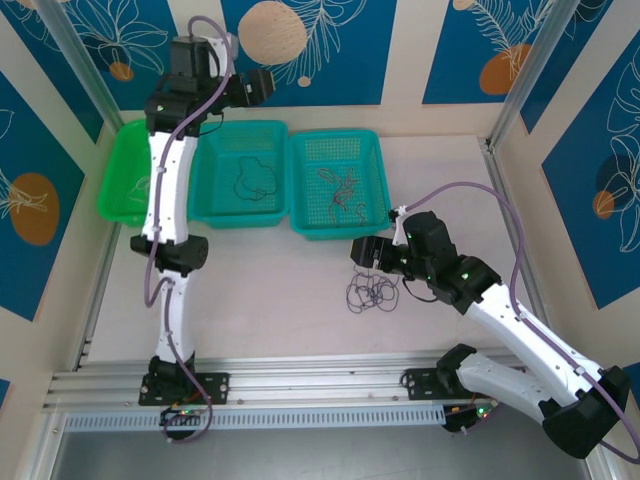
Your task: Untangle the cables
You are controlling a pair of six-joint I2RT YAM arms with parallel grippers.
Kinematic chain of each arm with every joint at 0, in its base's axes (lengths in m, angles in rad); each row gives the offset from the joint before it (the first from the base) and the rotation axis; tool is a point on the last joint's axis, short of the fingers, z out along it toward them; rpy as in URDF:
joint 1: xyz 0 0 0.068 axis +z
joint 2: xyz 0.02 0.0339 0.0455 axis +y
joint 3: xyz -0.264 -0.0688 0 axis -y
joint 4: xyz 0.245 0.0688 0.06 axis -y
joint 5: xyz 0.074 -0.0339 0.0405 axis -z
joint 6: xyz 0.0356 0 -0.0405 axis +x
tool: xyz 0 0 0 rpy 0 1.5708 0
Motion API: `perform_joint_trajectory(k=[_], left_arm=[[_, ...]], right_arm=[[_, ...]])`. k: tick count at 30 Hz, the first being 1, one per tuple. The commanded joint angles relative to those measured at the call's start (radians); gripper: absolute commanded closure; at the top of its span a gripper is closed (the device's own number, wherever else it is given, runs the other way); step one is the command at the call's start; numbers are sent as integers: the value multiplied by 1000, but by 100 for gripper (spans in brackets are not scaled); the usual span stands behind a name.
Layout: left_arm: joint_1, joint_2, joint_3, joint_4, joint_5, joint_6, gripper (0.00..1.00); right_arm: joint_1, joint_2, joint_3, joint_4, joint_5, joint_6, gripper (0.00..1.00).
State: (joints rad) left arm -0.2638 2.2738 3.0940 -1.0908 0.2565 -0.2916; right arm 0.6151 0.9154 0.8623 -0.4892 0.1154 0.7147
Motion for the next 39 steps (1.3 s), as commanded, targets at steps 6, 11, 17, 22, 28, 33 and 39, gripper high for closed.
perform_joint_trajectory(k=[6, 11, 17, 22, 28, 33, 39], left_arm=[[-126, -328, -236, -119, -8, 114, 13], [-312, -393, -330, -261, -145, 172, 13], [-501, -634, -893, 25, -210, 140, 15], [-508, -855, -1345, 322, -152, 22, 16], [-554, -934, -1725, 620, -57, -109, 17], [-644, -878, -1921, 822, -76, -166, 19], [-701, -751, -2024, 948, -119, -193, 27]], right_arm=[[3, -8, 40, -88, -14, -34, 24], [-8, -12, 25, -121, 61, -20, 24], [-47, -19, -10, -125, 42, -10, 24], [-69, -51, -48, -133, 28, -5, 24], [-100, -66, -83, -133, 26, 20, 24], [-133, -69, -136, -132, 26, 56, 24], [-182, -66, -200, -111, -17, 79, 24]])
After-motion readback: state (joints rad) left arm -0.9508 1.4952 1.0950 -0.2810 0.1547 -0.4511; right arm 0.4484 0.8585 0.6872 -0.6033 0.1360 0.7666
